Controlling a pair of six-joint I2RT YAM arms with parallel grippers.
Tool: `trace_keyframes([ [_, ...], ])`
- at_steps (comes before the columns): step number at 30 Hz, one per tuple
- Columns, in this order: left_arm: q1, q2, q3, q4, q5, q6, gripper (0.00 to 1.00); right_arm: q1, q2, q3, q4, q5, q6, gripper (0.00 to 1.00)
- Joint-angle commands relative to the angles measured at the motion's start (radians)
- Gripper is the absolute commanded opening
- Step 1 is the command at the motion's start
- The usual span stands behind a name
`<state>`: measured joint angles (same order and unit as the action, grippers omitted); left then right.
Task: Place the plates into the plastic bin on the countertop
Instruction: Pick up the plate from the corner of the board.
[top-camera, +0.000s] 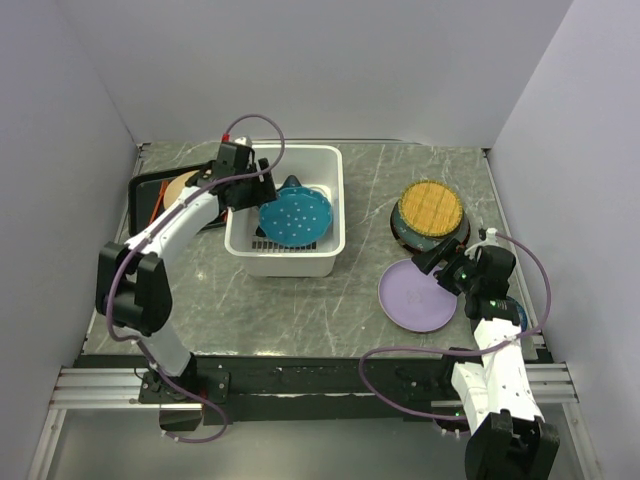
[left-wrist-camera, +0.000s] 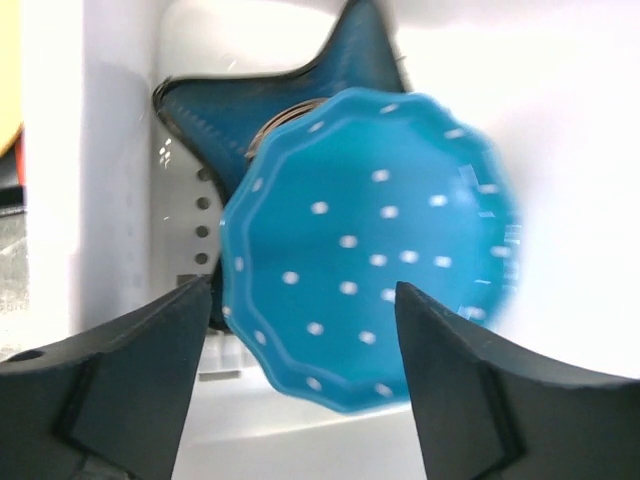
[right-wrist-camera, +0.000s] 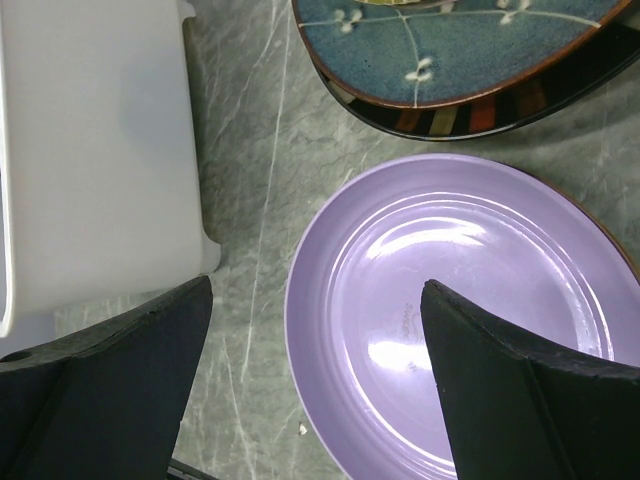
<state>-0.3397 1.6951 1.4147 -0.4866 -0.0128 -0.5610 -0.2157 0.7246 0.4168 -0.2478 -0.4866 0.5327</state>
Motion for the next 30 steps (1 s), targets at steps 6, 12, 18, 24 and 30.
trace_keyframes([
  [6, -0.007, -0.21, 0.038, 0.082, 0.102, 0.03, 0.86, 0.004, 0.012, 0.005, 0.045, -0.013, -0.008, 0.92],
  [12, -0.007, -0.275, 0.021, 0.117, 0.168, 0.021, 0.88, 0.004, 0.012, 0.011, 0.045, -0.017, -0.008, 0.92],
  [18, -0.024, -0.308, 0.013, 0.146, 0.24, 0.023, 0.88, 0.004, 0.015, 0.013, 0.045, -0.017, -0.005, 0.92],
  [24, -0.119, -0.292, 0.021, 0.167, 0.203, 0.046, 0.88, 0.006, 0.012, 0.01, 0.045, -0.017, -0.005, 0.92],
  [30, -0.24, -0.239, 0.059, 0.172, 0.171, 0.064, 0.87, 0.004, 0.009, 0.007, 0.042, -0.009, -0.01, 0.92],
])
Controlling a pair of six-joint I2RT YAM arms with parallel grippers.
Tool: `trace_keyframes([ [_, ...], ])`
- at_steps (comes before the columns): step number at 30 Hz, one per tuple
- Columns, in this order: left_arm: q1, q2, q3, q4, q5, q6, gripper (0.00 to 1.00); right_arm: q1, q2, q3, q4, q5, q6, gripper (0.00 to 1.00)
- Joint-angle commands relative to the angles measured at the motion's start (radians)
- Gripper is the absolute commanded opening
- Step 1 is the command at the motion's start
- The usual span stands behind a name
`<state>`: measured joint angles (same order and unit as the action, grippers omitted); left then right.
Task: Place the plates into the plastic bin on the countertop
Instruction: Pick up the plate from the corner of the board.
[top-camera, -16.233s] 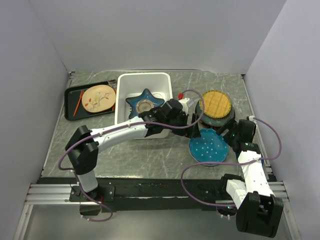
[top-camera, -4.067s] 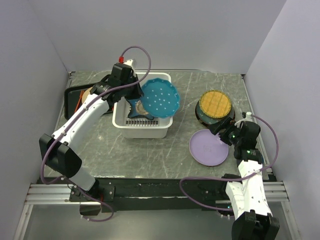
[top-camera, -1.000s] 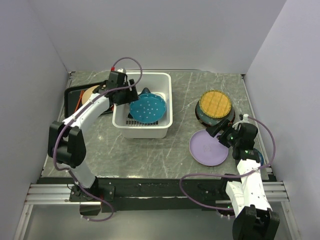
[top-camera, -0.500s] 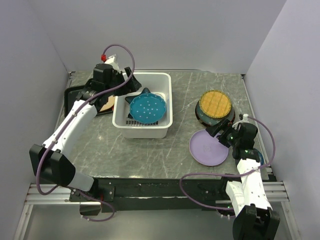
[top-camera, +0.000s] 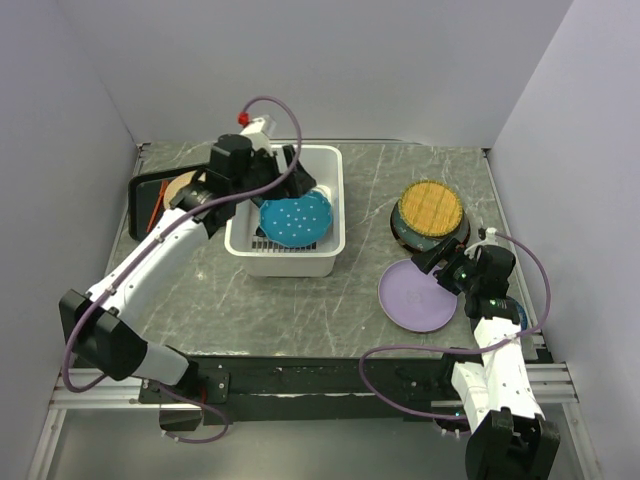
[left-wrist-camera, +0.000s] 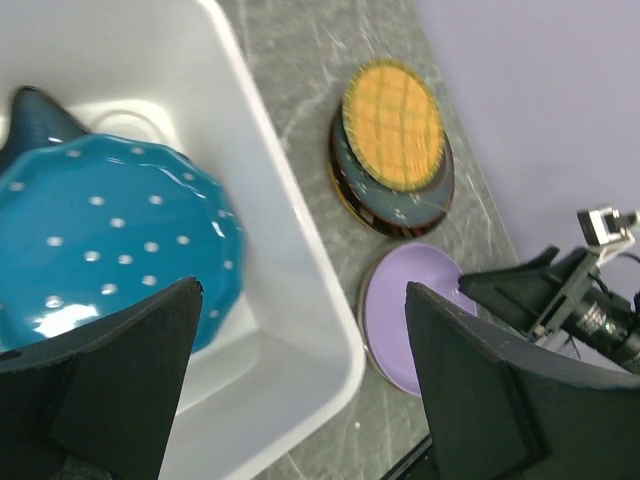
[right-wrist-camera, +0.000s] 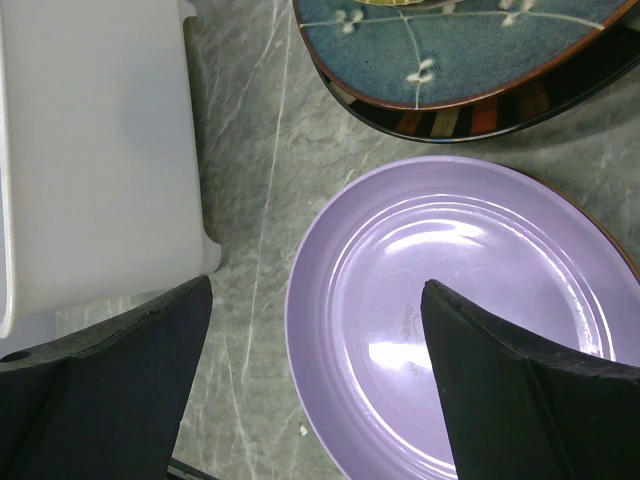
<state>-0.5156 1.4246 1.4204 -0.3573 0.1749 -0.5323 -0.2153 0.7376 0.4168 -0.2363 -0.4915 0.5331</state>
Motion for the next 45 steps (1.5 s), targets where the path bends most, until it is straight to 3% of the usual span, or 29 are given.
trace_keyframes([
  [1, -0.078, 0.039, 0.06, 0.041, -0.02, 0.038, 0.87, 0.005, -0.003, 0.005, 0.031, -0.004, -0.012, 0.92],
  [27, -0.388, 0.359, 0.147, 0.136, 0.032, 0.002, 0.82, 0.001, 0.06, -0.019, 0.029, 0.06, -0.013, 0.93],
  [45, -0.471, 0.597, 0.252, 0.097, 0.014, -0.001, 0.61, -0.027, 0.054, -0.027, 0.025, 0.065, -0.008, 0.93],
])
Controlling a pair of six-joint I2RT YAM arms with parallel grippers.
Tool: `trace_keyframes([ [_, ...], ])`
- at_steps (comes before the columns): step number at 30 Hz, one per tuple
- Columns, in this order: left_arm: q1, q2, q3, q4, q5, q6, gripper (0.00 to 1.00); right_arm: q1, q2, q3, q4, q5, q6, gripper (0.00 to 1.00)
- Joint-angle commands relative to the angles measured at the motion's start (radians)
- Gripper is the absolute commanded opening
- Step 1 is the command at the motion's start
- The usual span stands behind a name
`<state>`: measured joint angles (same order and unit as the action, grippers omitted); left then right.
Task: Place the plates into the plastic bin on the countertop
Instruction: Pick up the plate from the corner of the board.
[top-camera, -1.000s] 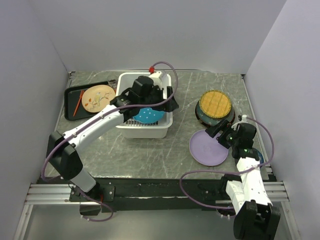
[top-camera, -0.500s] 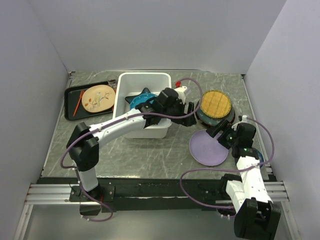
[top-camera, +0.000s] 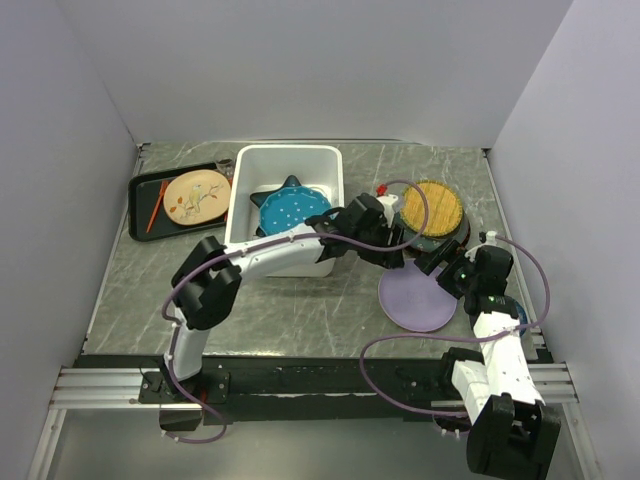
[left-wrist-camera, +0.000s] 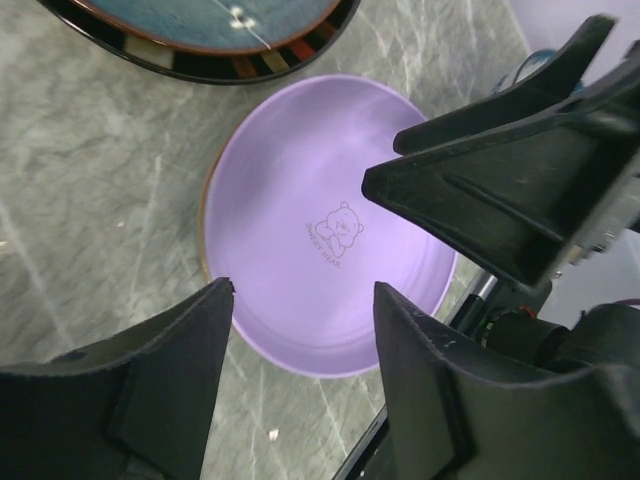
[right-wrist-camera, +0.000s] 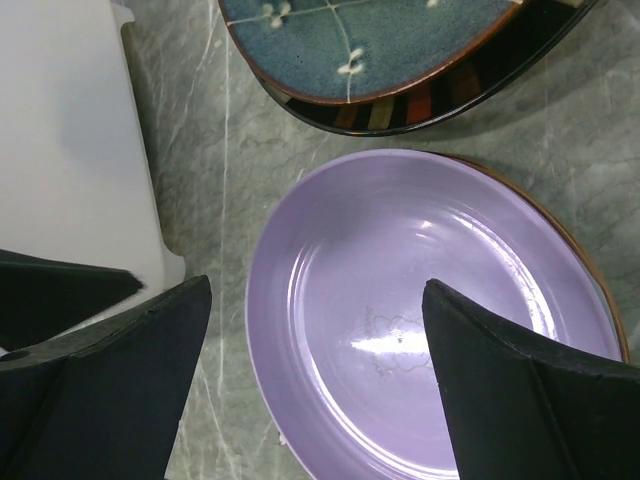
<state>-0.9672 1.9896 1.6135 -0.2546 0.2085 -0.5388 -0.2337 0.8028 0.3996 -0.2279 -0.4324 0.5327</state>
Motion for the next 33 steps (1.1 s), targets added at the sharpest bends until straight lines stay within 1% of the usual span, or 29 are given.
trace_keyframes([
  [1, -0.025, 0.038, 0.066, -0.008, -0.026, 0.007, 0.6, -0.01, -0.011, -0.01, 0.015, 0.006, -0.008, 0.93],
  [5, -0.034, 0.075, 0.082, -0.034, -0.07, 0.01, 0.58, -0.01, -0.014, -0.015, 0.019, 0.004, -0.007, 0.93],
  [9, -0.039, 0.097, 0.082, -0.038, -0.083, 0.007, 0.54, -0.01, -0.011, -0.015, 0.021, 0.001, -0.007, 0.93],
  [14, -0.041, 0.112, 0.06, -0.025, -0.086, 0.0, 0.52, -0.012, -0.011, -0.016, 0.025, -0.003, -0.008, 0.93],
  [27, -0.041, 0.164, 0.074, -0.041, -0.104, 0.005, 0.47, -0.012, -0.005, -0.018, 0.032, -0.011, -0.011, 0.93],
  [32, -0.039, 0.183, 0.082, -0.046, -0.106, 0.007, 0.45, -0.012, -0.002, -0.016, 0.032, -0.012, -0.013, 0.93],
  [33, -0.041, 0.184, 0.082, -0.045, -0.104, 0.007, 0.43, -0.012, -0.002, -0.016, 0.033, -0.015, -0.014, 0.93],
])
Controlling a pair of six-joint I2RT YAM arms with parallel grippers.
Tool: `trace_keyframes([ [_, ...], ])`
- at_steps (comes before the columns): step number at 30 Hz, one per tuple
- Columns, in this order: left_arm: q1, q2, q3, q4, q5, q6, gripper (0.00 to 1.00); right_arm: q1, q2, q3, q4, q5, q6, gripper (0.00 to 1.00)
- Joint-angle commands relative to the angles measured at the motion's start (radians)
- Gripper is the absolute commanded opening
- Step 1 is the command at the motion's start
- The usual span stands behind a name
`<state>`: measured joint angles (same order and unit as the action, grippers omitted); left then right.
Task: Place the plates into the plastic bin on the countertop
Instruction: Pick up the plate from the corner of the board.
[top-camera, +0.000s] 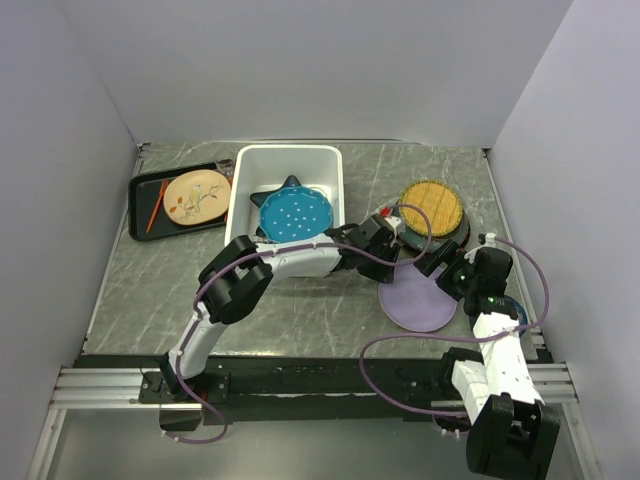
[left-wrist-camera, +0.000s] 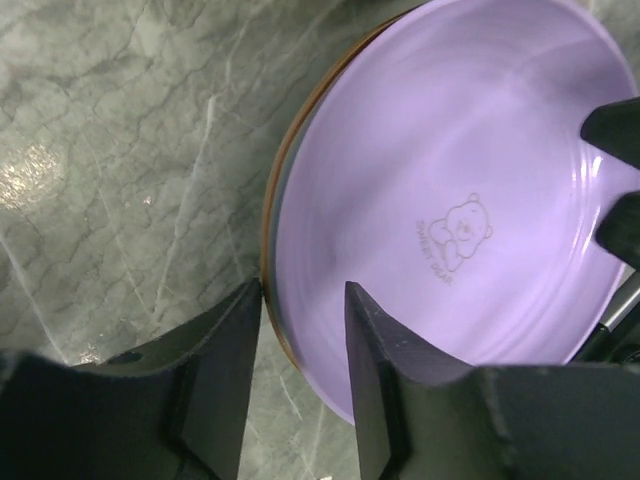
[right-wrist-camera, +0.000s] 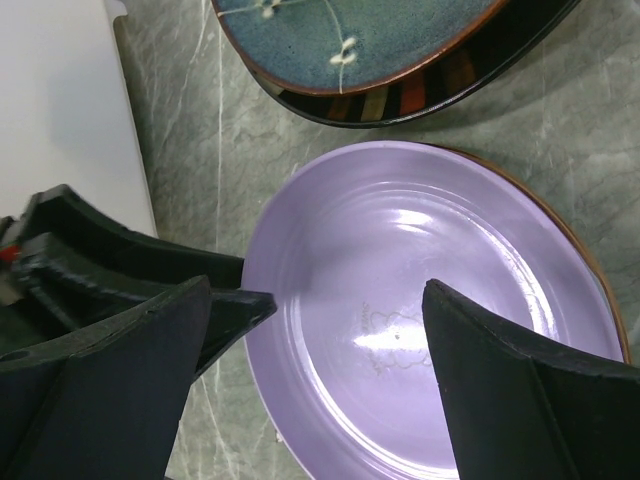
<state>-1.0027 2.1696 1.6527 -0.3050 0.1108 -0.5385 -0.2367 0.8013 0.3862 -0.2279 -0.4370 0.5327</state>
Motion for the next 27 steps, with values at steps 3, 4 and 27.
trace_keyframes([
  [3, -0.005, 0.01, 0.044, 0.006, -0.003, 0.005, 0.4, -0.009, -0.001, -0.003, 0.035, -0.012, -0.014, 0.93],
  [4, -0.005, 0.01, 0.044, 0.006, -0.003, 0.005, 0.38, -0.009, -0.001, -0.003, 0.035, -0.014, -0.014, 0.93],
  [27, -0.004, -0.045, 0.045, -0.042, -0.082, 0.008, 0.01, -0.009, 0.006, -0.006, 0.044, -0.02, -0.014, 0.93],
])
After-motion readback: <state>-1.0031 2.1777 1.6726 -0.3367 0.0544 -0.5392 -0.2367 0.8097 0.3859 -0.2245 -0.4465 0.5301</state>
